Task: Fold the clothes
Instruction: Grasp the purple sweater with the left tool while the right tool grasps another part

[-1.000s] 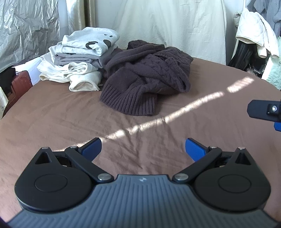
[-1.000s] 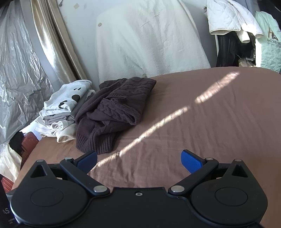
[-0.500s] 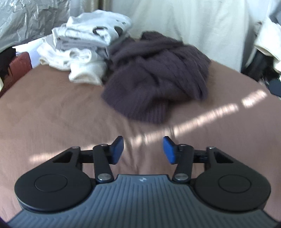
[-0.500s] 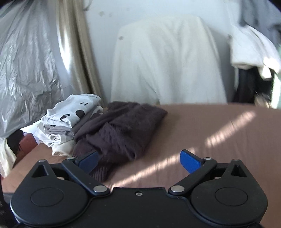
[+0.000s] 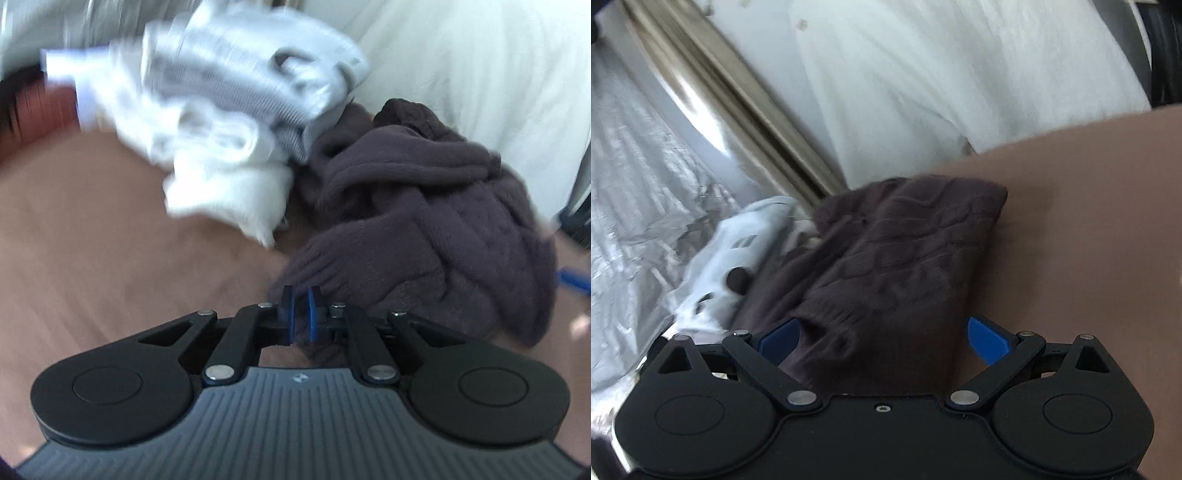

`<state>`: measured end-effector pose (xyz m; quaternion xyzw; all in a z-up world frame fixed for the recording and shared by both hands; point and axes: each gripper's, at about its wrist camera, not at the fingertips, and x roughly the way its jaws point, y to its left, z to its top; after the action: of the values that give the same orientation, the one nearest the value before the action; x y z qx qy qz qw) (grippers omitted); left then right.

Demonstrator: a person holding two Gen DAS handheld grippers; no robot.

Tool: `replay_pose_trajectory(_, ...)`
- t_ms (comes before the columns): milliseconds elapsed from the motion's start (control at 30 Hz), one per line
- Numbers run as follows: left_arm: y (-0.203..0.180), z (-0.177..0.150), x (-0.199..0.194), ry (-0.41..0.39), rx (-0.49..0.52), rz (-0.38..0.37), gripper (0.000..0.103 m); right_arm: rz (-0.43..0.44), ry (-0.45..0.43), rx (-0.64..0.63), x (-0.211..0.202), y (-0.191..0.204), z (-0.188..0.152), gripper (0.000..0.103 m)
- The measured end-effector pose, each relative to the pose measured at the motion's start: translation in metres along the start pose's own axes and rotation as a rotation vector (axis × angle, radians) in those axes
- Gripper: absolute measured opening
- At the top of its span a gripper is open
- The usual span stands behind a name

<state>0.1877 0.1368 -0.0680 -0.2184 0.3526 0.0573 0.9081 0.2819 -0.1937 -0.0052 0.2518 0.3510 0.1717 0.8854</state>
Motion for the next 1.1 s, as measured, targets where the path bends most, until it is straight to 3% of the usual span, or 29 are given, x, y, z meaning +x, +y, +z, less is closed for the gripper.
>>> replay_pose_trajectory(67, 0.012, 0.004, 0.003, -0.006, -0.054, -0.086, 0.007, -0.013, 0.008, 0.025, 0.025, -0.008, 0.005, 0.100)
replay_pose_trajectory(167, 0.017, 0.002, 0.010, -0.011, -0.077, -0.143, 0.007, -0.018, 0.021, 0.079, 0.054, -0.022, 0.009, 0.101)
replay_pose_trajectory(300, 0.023, -0.003, 0.030, 0.012, -0.161, -0.197, 0.011, 0.099, 0.020, 0.160, 0.079, -0.030, 0.003, 0.096)
replay_pose_trajectory(367, 0.025, -0.007, 0.042, 0.019, -0.200, -0.213, 0.012, 0.144, -0.011, 0.185, 0.077, -0.025, -0.004, 0.061)
replay_pose_trajectory(467, 0.030, -0.016, 0.054, 0.027, -0.275, -0.285, 0.011, 0.120, -0.053, 0.120, 0.060, -0.007, -0.009, 0.035)
replay_pose_trajectory(567, 0.027, -0.022, 0.065, 0.104, -0.345, -0.463, 0.000, 0.104, -0.080, 0.042, 0.035, 0.014, -0.010, 0.031)
replay_pose_trajectory(700, -0.016, -0.018, 0.039, 0.082, -0.177, -0.554, 0.000, 0.098, -0.131, -0.058, -0.016, 0.043, -0.011, 0.029)
replay_pose_trajectory(867, -0.055, -0.018, 0.005, 0.049, -0.102, -0.685, 0.000, 0.046, -0.226, -0.158, -0.090, 0.066, 0.005, 0.028)
replay_pose_trajectory(967, -0.071, -0.016, -0.019, 0.016, -0.063, -0.680, 0.000, -0.008, -0.237, -0.221, -0.125, 0.071, 0.024, 0.028)
replay_pose_trajectory(1100, -0.090, -0.018, -0.051, -0.007, 0.101, -0.491, 0.000, -0.189, -0.134, -0.339, -0.146, 0.075, 0.043, 0.030)
